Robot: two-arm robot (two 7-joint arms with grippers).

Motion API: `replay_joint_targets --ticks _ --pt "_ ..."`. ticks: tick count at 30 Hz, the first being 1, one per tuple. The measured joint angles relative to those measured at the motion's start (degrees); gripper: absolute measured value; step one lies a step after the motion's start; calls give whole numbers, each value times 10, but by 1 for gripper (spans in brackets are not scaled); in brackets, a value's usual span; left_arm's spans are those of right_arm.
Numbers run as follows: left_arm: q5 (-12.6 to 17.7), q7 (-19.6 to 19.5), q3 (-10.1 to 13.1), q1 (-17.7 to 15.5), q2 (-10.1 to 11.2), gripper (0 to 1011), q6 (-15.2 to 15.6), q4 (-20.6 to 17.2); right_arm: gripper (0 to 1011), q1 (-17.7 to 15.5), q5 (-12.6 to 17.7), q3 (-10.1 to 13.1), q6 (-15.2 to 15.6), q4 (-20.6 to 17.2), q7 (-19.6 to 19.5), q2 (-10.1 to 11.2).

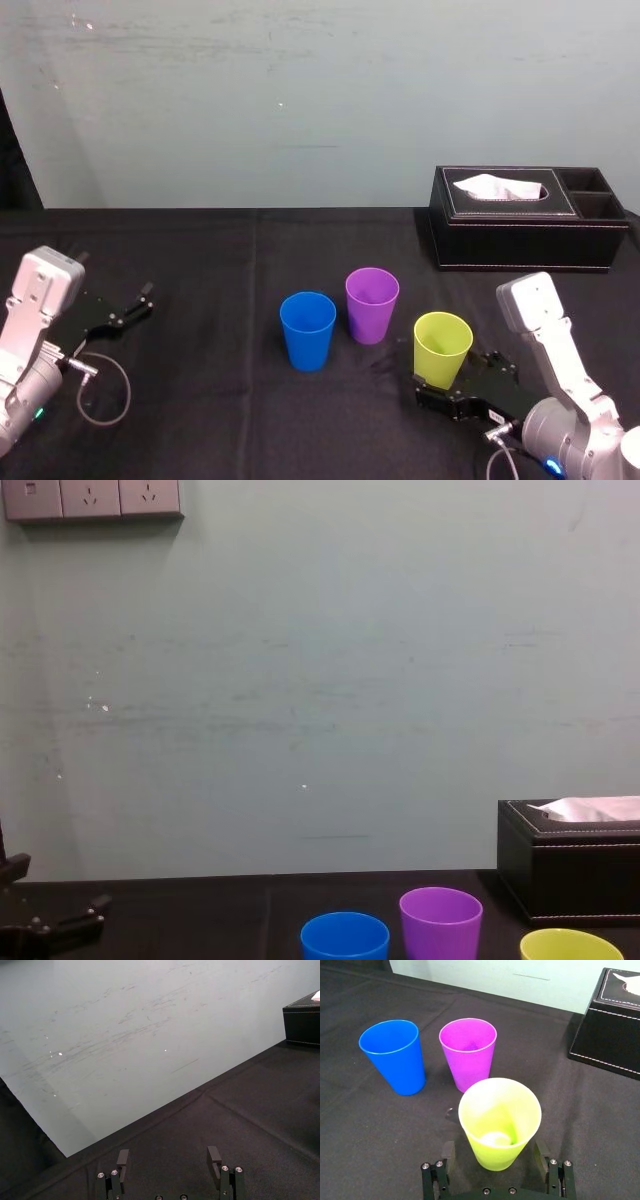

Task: Stack the three plastic cups sequentially using one hand.

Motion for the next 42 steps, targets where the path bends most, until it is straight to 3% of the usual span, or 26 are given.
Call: replay_joint_targets --ticks 42 --pt "0 0 0 0 0 1000 0 0 1002 28 -58 18 -11 59 25 -62"
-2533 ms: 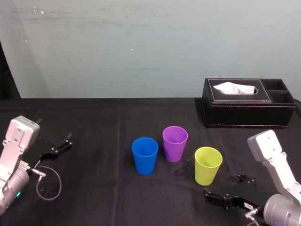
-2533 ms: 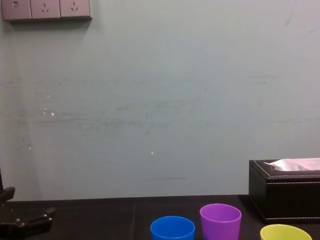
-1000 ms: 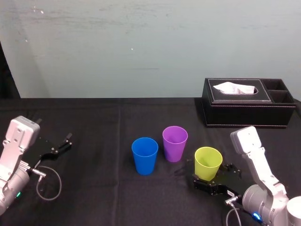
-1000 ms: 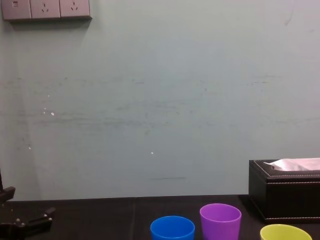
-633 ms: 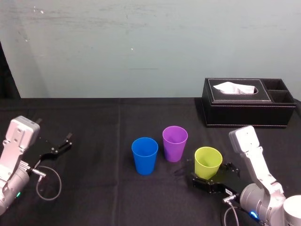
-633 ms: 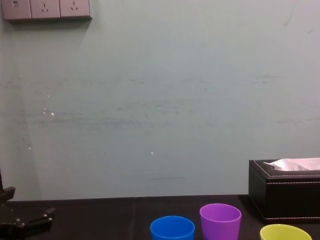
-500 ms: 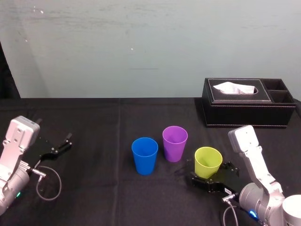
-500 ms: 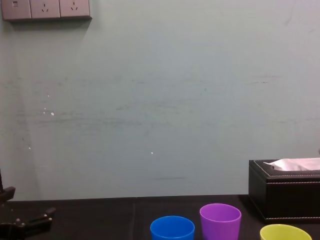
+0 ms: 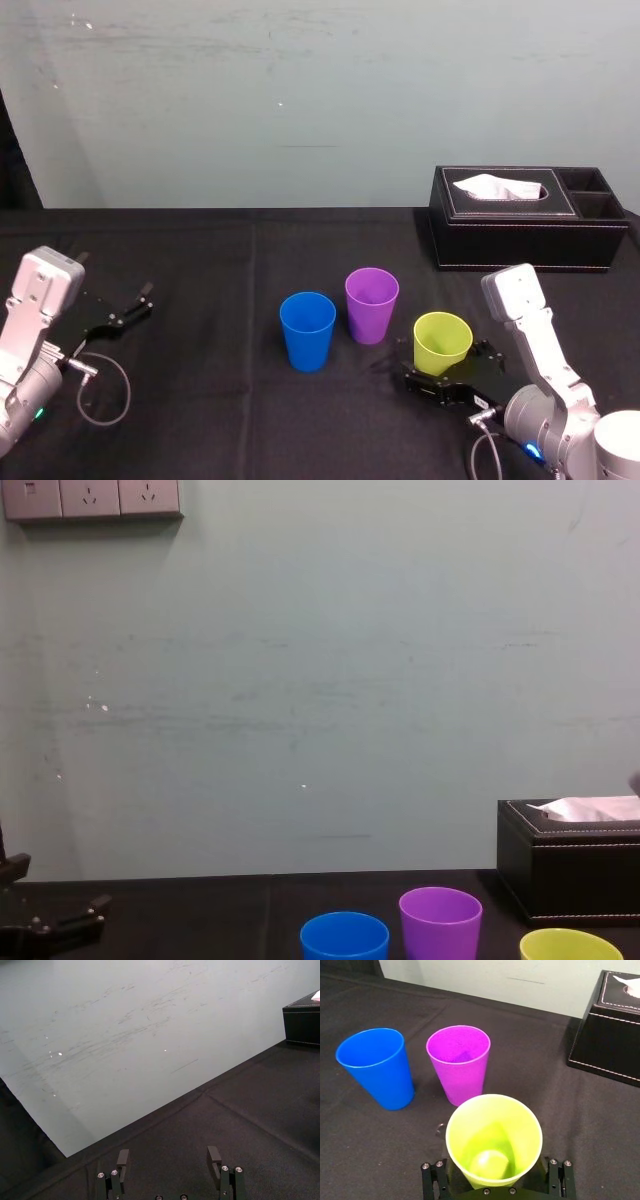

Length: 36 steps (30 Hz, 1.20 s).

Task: Stack the three plastic cups sequentially using one hand.

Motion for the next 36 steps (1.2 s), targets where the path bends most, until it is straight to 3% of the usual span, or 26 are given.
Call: replay_joint_targets --ticks 12,24,36 --pt "0 0 0 0 0 1000 0 0 1000 0 0 0 1 0 0 0" --pt "0 0 0 0 0 1000 0 0 708 -1 1 -1 1 -1 0 1" --pt "0 0 0 0 0 1000 0 0 698 -1 -5 -2 -3 -6 0 3"
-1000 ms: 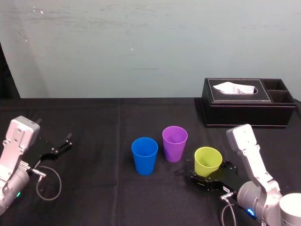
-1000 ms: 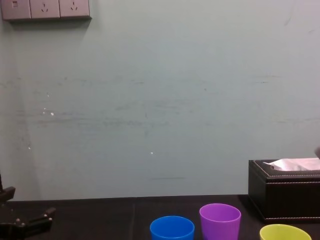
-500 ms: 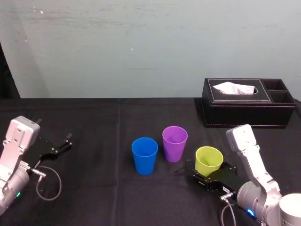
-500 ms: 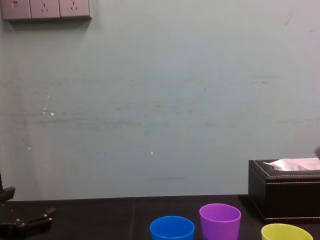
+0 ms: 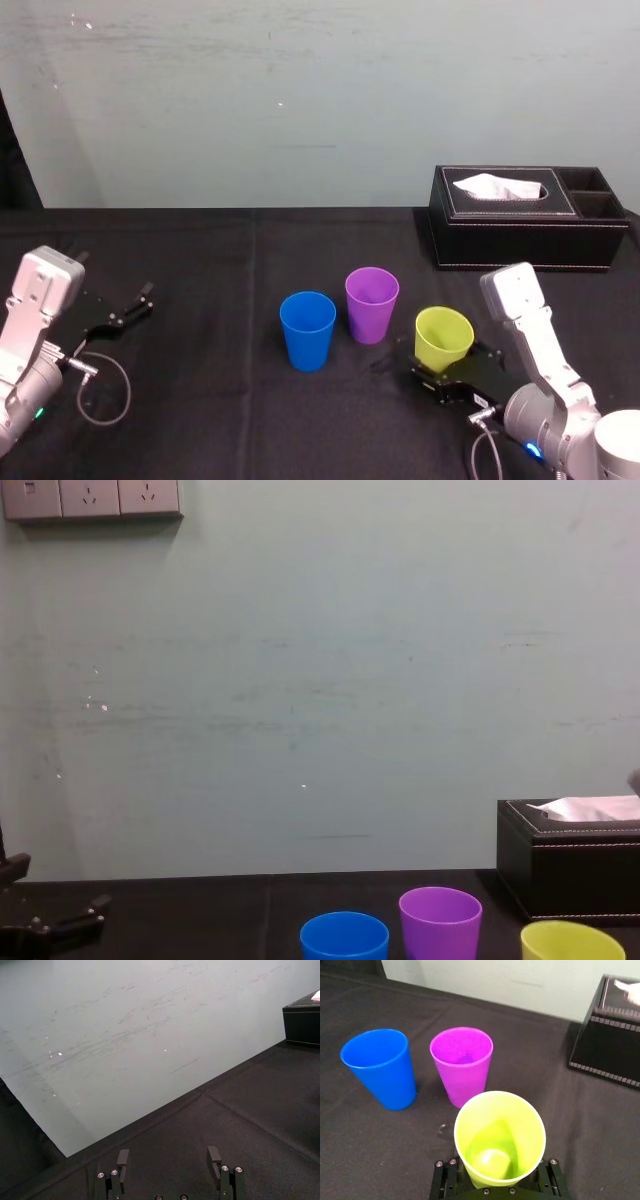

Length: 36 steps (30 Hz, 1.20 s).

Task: Stack the three plastic cups sequentially using one hand.

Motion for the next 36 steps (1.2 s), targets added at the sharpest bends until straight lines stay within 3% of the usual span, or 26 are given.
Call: replay_joint_targets --ticks 7,14,24,36 --pt "0 0 0 0 0 1000 0 0 698 1 -28 -3 -5 -26 9 10" --pt "0 0 0 0 0 1000 0 0 698 24 -37 -2 26 -47 29 11" --pt "0 0 0 0 0 1000 0 0 698 96 -33 -5 85 -33 72 -13" --pt "0 0 0 0 0 1000 0 0 698 149 -38 -29 109 -16 96 -41"
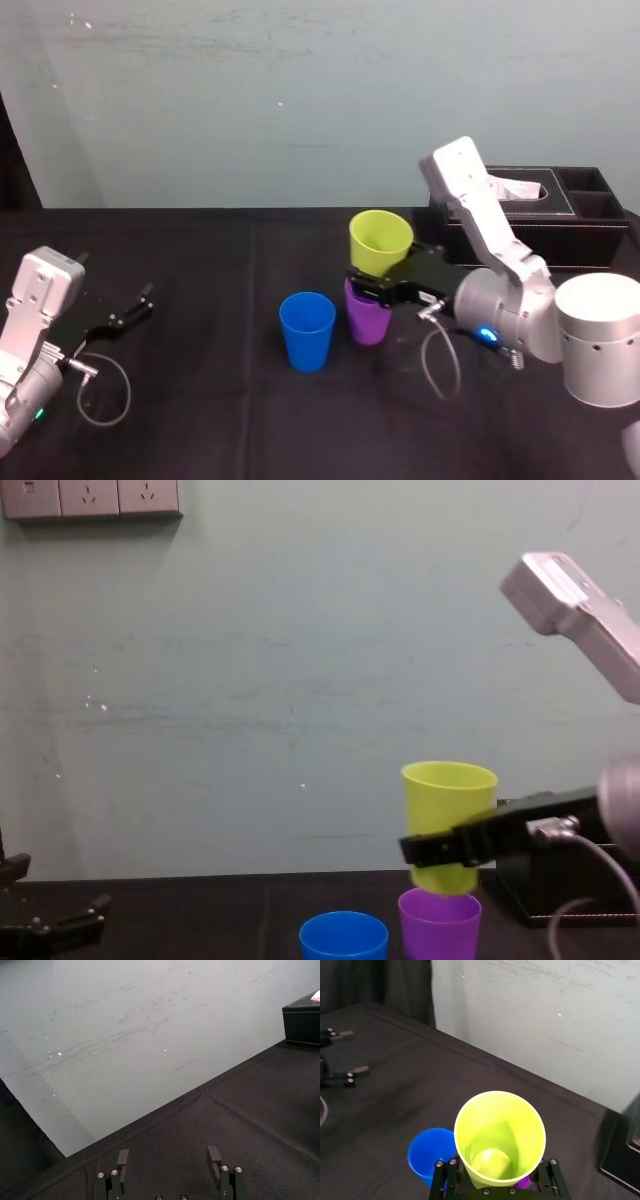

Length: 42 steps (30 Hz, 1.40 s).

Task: Stack the three plastic cups sequentially using one hand.

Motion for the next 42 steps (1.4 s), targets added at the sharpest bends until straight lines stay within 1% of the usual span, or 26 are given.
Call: replay_joint_targets --ticks 8,17,27,42 --pt "0 0 0 0 0 1000 0 0 698 18 -4 -25 4 7 10 -21" --pt "0 0 0 0 0 1000 0 0 698 18 -8 -47 7 16 15 -34" --pt "0 0 0 0 0 1000 0 0 698 18 -14 -59 1 24 19 -38" --pt "0 0 0 0 0 1000 0 0 698 20 -20 -65 -11 42 20 -46"
